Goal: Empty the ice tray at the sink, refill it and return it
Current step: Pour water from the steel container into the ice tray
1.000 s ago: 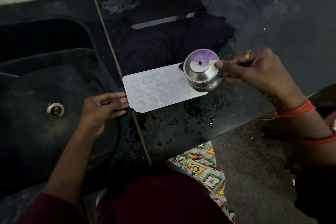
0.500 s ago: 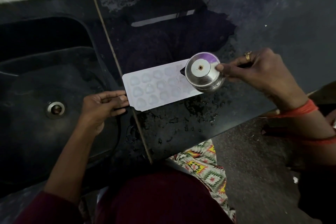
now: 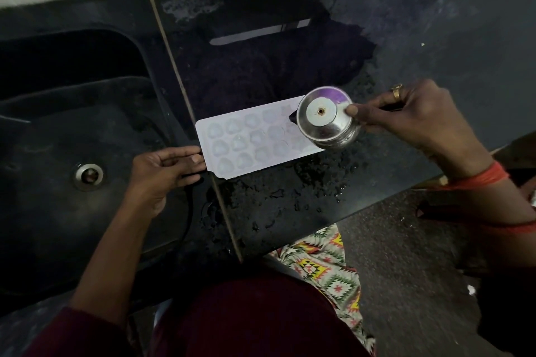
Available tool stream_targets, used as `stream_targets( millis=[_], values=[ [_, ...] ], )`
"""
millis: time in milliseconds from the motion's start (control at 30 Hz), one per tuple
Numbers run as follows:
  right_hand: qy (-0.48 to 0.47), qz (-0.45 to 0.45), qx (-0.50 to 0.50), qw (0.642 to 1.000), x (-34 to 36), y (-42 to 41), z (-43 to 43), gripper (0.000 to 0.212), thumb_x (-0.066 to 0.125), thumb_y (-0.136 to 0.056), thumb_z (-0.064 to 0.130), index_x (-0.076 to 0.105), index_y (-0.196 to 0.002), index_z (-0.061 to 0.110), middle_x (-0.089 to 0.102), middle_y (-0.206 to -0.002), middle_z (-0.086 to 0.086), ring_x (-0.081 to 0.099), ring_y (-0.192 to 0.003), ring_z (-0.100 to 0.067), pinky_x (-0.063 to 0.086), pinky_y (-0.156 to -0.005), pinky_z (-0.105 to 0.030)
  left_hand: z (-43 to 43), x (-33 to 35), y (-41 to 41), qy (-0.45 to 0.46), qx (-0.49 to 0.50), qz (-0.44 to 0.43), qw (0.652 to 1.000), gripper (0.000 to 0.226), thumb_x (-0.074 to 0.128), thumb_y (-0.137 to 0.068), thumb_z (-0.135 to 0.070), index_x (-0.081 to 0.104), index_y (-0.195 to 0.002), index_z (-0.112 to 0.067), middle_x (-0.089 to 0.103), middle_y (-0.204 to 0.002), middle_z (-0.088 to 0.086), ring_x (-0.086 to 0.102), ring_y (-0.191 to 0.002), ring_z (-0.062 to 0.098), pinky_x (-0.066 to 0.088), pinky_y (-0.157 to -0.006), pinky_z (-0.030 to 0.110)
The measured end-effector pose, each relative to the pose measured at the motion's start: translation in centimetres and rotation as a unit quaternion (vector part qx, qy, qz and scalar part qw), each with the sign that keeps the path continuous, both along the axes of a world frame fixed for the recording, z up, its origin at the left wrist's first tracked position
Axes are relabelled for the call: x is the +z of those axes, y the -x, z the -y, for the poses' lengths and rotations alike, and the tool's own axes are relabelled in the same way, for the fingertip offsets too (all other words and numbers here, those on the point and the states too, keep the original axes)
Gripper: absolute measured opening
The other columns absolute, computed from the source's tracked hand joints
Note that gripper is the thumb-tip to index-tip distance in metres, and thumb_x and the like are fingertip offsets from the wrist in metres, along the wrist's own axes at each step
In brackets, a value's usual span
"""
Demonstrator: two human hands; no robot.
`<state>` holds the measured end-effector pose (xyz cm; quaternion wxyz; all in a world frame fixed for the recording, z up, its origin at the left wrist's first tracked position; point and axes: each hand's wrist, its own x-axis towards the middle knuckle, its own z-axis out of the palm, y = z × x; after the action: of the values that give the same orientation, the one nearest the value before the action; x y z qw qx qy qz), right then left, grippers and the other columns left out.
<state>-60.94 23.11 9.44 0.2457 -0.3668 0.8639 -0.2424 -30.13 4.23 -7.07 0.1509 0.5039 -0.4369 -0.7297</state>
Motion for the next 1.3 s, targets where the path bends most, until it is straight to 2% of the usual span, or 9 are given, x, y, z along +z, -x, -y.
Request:
stream_targets(
  millis=[200, 567, 700, 767, 867, 967, 1067, 1200, 1300],
  values=[
    [-0.002, -0.003, 0.003, 1.000, 0.1, 0.2, -0.2, 0.032, 0.074, -0.072, 0.061, 0.080, -0.081, 0.031, 0.073, -0.065, 0.013, 0.067, -0.066, 0.008, 0.041, -0.059, 0.002, -0.2, 0.0, 0.0, 0.003, -0.002, 0.000, 1.000, 0.017, 0.075, -0.082, -0.008, 0.074, -0.099, -0.008, 0.078, -0.089, 0.009, 0.076, -0.088, 0.019, 0.058, -0.062, 0.021],
    [-0.007, -0.004, 0.013, 1.000, 0.2, 0.3, -0.3, 0.030, 0.075, -0.076, 0.058, 0.080, -0.085, 0.030, 0.075, -0.070, 0.008, 0.069, -0.068, 0.005, 0.043, -0.060, 0.001, -0.3, 0.0, -0.1, 0.008, -0.005, 0.000, 1.000, 0.018, 0.075, -0.083, -0.008, 0.074, -0.101, -0.007, 0.078, -0.092, 0.010, 0.076, -0.089, 0.019, 0.057, -0.061, 0.020],
    [0.008, 0.023, 0.011, 1.000, 0.0, 0.1, -0.4, 0.028, 0.076, -0.075, 0.055, 0.081, -0.083, 0.028, 0.076, -0.071, 0.013, 0.071, -0.069, 0.004, 0.043, -0.062, 0.001, -0.4, 0.0, -0.1, 0.004, -0.001, -0.002, 1.000, 0.017, 0.075, -0.082, -0.008, 0.075, -0.099, -0.008, 0.078, -0.091, 0.011, 0.076, -0.088, 0.019, 0.058, -0.061, 0.021],
    [0.024, 0.060, 0.002, 0.998, -0.1, 0.1, -0.6, 0.030, 0.078, -0.075, 0.052, 0.081, -0.084, 0.024, 0.077, -0.077, 0.012, 0.074, -0.075, -0.004, 0.052, -0.071, -0.006, -0.4, 0.0, -0.1, 0.004, -0.002, -0.002, 1.000, 0.017, 0.075, -0.082, -0.008, 0.074, -0.099, -0.007, 0.078, -0.091, 0.010, 0.076, -0.089, 0.019, 0.058, -0.061, 0.021],
    [0.041, 0.101, -0.016, 0.994, -0.3, 0.1, -0.9, 0.034, 0.081, -0.074, 0.050, 0.081, -0.088, 0.019, 0.079, -0.084, 0.002, 0.077, -0.083, -0.016, 0.060, -0.089, -0.036, -0.5, 0.0, -0.1, 0.006, -0.005, -0.001, 1.000, 0.017, 0.075, -0.084, -0.008, 0.074, -0.100, -0.007, 0.078, -0.091, 0.009, 0.076, -0.089, 0.019, 0.058, -0.061, 0.021],
    [0.049, 0.114, -0.020, 0.992, -0.3, -0.1, -1.1, 0.037, 0.081, -0.071, 0.054, 0.081, -0.088, 0.021, 0.079, -0.085, 0.001, 0.077, -0.084, -0.018, 0.058, -0.092, -0.045, -0.6, 0.0, -0.1, 0.007, -0.003, 0.003, 1.000, 0.018, 0.075, -0.083, -0.008, 0.074, -0.101, -0.006, 0.078, -0.091, 0.010, 0.076, -0.090, 0.020, 0.058, -0.062, 0.021],
    [0.045, 0.107, -0.015, 0.993, -0.2, -0.2, -1.4, 0.035, 0.081, -0.071, 0.056, 0.081, -0.086, 0.024, 0.079, -0.083, 0.003, 0.076, -0.083, -0.016, 0.059, -0.090, -0.043, -0.6, 0.0, -0.1, 0.008, -0.003, 0.007, 1.000, 0.018, 0.075, -0.083, -0.008, 0.075, -0.101, -0.007, 0.078, -0.092, 0.010, 0.076, -0.090, 0.020, 0.058, -0.062, 0.021],
    [0.038, 0.090, -0.012, 0.995, -0.2, -0.2, -1.8, 0.031, 0.080, -0.070, 0.057, 0.081, -0.083, 0.029, 0.078, -0.078, 0.007, 0.076, -0.079, -0.010, 0.060, -0.081, -0.023, -0.6, 0.1, 0.0, 0.007, -0.003, 0.006, 1.000, 0.016, 0.074, -0.084, -0.007, 0.075, -0.100, -0.007, 0.078, -0.091, 0.009, 0.076, -0.089, 0.020, 0.058, -0.061, 0.021],
    [0.017, 0.058, -0.001, 0.998, -0.2, -0.2, -1.9, 0.028, 0.077, -0.070, 0.060, 0.080, -0.080, 0.033, 0.076, -0.073, 0.010, 0.074, -0.074, -0.005, 0.057, -0.071, -0.016, -0.6, 0.1, 0.0, 0.008, -0.004, 0.006, 1.000, 0.016, 0.074, -0.084, -0.006, 0.075, -0.101, -0.007, 0.078, -0.091, 0.009, 0.076, -0.089, 0.019, 0.058, -0.061, 0.020]
  ],
)
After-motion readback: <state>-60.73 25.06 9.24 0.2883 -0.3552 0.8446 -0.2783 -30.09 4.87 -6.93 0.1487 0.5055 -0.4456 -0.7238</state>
